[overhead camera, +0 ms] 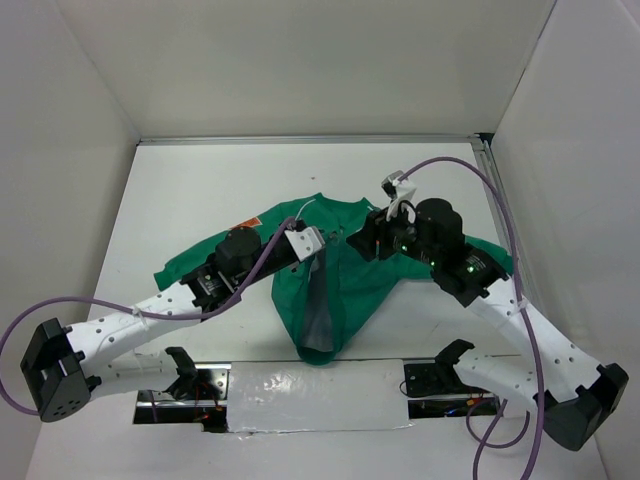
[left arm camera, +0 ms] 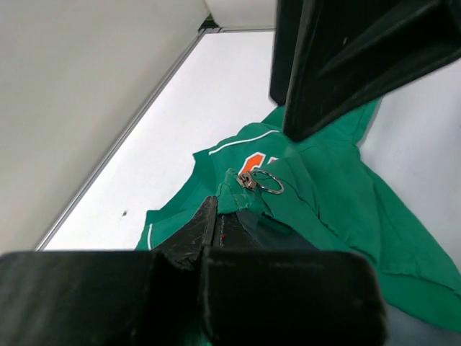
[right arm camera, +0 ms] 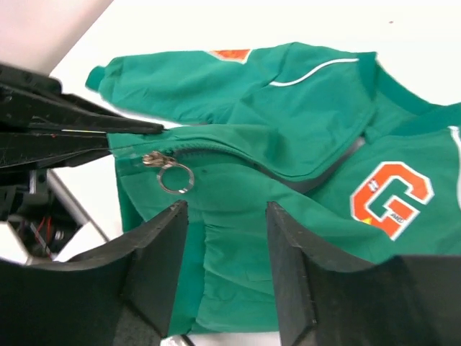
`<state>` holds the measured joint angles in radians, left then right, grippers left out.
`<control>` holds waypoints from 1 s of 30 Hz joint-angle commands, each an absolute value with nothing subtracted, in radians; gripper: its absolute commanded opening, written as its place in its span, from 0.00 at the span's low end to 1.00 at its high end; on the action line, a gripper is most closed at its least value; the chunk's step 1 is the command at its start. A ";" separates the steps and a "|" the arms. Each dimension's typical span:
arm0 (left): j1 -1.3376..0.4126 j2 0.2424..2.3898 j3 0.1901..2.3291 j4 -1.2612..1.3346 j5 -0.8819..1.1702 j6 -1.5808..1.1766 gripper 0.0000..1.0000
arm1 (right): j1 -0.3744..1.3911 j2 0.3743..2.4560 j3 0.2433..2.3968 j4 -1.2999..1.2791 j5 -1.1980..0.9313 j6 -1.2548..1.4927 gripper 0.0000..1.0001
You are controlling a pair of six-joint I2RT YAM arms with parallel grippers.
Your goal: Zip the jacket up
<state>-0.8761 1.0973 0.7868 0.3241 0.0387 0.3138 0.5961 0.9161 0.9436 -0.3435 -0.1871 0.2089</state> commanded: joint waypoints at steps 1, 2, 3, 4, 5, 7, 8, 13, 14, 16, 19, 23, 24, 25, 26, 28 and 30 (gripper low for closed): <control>-0.874 1.072 0.805 0.402 0.120 0.293 0.00 | 0.626 0.931 0.951 -0.270 -0.248 0.158 0.56; -0.876 1.072 0.807 0.399 0.118 0.295 0.00 | 0.632 0.937 0.953 -0.262 -0.274 0.141 0.58; -0.874 1.080 0.813 0.391 0.117 0.295 0.00 | 0.635 0.943 0.960 -0.250 -0.313 0.137 0.65; -0.874 1.084 0.816 0.387 0.115 0.291 0.00 | 0.641 0.949 0.965 -0.245 -0.330 0.118 0.66; -0.874 1.089 0.816 0.384 0.115 0.291 0.00 | 0.649 0.965 0.980 -0.245 -0.343 0.111 0.68; -0.874 1.089 0.813 0.382 0.117 0.291 0.00 | 0.658 0.982 0.995 -0.248 -0.310 0.106 0.69; -0.874 1.086 0.808 0.383 0.117 0.291 0.00 | 0.664 1.003 1.008 -0.253 -0.302 0.098 0.70; -0.873 1.078 0.805 0.394 0.117 0.304 0.00 | 0.669 1.066 1.038 -0.287 -0.304 0.084 0.69; -0.873 1.083 0.810 0.391 0.117 0.305 0.00 | 0.672 1.071 1.039 -0.279 -0.310 0.087 0.69; -0.873 1.088 0.815 0.379 0.115 0.305 0.00 | 0.675 1.084 1.040 -0.278 -0.314 0.086 0.69; -0.873 1.085 0.810 0.385 0.118 0.302 0.00 | 0.683 1.091 1.046 -0.269 -0.288 0.097 0.56; -0.873 1.085 0.807 0.384 0.121 0.304 0.00 | 0.683 1.077 1.048 -0.253 -0.298 0.097 0.35; -0.873 1.086 0.810 0.380 0.121 0.305 0.00 | 0.683 1.077 1.049 -0.253 -0.304 0.094 0.33; -0.873 1.088 0.810 0.377 0.121 0.305 0.00 | 0.683 1.075 1.054 -0.258 -0.305 0.094 0.32; -0.873 1.092 0.811 0.373 0.118 0.305 0.00 | 0.686 1.077 1.055 -0.265 -0.307 0.094 0.29; -0.873 1.097 0.813 0.367 0.110 0.308 0.00 | 0.689 1.078 1.066 -0.284 -0.282 0.101 0.19; -0.873 1.100 0.813 0.361 0.098 0.308 0.00 | 0.692 1.080 1.077 -0.307 -0.273 0.101 0.20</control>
<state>-0.8734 1.0977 0.7868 0.3126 0.0891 0.3084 0.6796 1.0908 1.0103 -0.3271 -0.2962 0.1074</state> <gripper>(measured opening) 0.029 0.199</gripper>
